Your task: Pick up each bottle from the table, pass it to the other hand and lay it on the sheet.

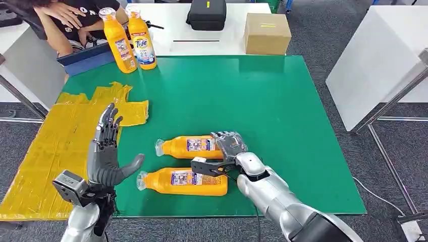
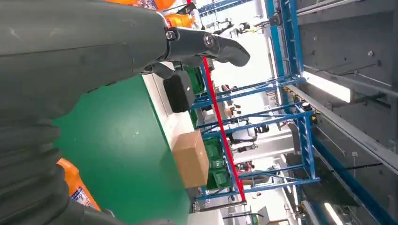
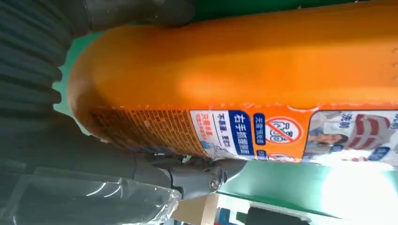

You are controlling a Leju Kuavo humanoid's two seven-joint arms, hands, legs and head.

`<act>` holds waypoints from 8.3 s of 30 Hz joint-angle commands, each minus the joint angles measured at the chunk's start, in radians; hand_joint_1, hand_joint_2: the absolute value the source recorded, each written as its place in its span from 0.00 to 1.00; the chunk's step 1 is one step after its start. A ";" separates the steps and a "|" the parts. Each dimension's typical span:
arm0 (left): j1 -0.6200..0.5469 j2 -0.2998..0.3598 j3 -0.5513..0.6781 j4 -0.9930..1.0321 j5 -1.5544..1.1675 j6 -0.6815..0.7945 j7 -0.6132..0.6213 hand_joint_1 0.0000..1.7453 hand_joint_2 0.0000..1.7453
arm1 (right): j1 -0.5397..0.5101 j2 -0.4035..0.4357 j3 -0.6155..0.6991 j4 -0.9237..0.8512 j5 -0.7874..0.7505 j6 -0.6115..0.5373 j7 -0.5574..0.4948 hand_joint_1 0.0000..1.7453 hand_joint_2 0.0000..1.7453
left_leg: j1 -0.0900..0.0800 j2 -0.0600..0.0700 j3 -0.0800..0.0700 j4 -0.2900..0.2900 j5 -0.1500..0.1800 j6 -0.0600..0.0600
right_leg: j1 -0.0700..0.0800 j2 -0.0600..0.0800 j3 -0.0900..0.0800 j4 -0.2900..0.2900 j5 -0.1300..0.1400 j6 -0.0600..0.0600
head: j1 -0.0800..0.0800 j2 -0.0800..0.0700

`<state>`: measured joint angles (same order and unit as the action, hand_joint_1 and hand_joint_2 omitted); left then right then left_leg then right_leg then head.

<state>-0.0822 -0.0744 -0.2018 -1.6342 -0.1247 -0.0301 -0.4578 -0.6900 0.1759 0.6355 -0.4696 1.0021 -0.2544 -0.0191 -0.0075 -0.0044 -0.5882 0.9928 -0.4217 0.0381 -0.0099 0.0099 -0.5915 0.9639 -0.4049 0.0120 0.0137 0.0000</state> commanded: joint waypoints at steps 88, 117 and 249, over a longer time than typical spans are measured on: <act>-0.550 -0.120 -0.132 0.665 0.476 -0.185 0.289 0.00 1.00 | 0.019 0.173 -0.200 -0.122 -0.274 -0.444 -0.484 1.00 1.00 | 0.001 -0.002 0.000 0.001 0.000 -0.003 | 0.000 -0.003 0.001 0.001 -0.001 -0.001 | 0.000 0.000; -0.496 -0.164 0.016 0.489 0.756 -0.149 0.267 0.00 1.00 | 0.044 0.173 -0.099 -0.136 -0.217 -0.444 -0.400 1.00 1.00 | 0.001 0.001 -0.001 0.001 0.000 -0.003 | 0.001 0.000 0.000 0.001 -0.001 -0.001 | 0.000 0.000; -0.549 0.234 -0.066 0.632 -1.101 0.682 0.262 1.00 1.00 | 0.470 -0.291 -0.171 -1.184 -0.584 -0.284 -0.398 0.00 1.00 | 0.001 -0.001 0.001 0.000 0.000 -0.003 | 0.001 -0.002 0.001 0.000 -0.002 -0.001 | 0.000 0.000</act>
<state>-0.5792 0.1107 -0.1942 -1.1413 -1.2162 0.6363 -0.2022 -0.2326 -0.0706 0.4879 -1.6476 0.4288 -0.5405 -0.4112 -0.0074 -0.0043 -0.5919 0.9931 -0.4206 0.0374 -0.0098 0.0102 -0.5949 0.9642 -0.4046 0.0119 0.0137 0.0000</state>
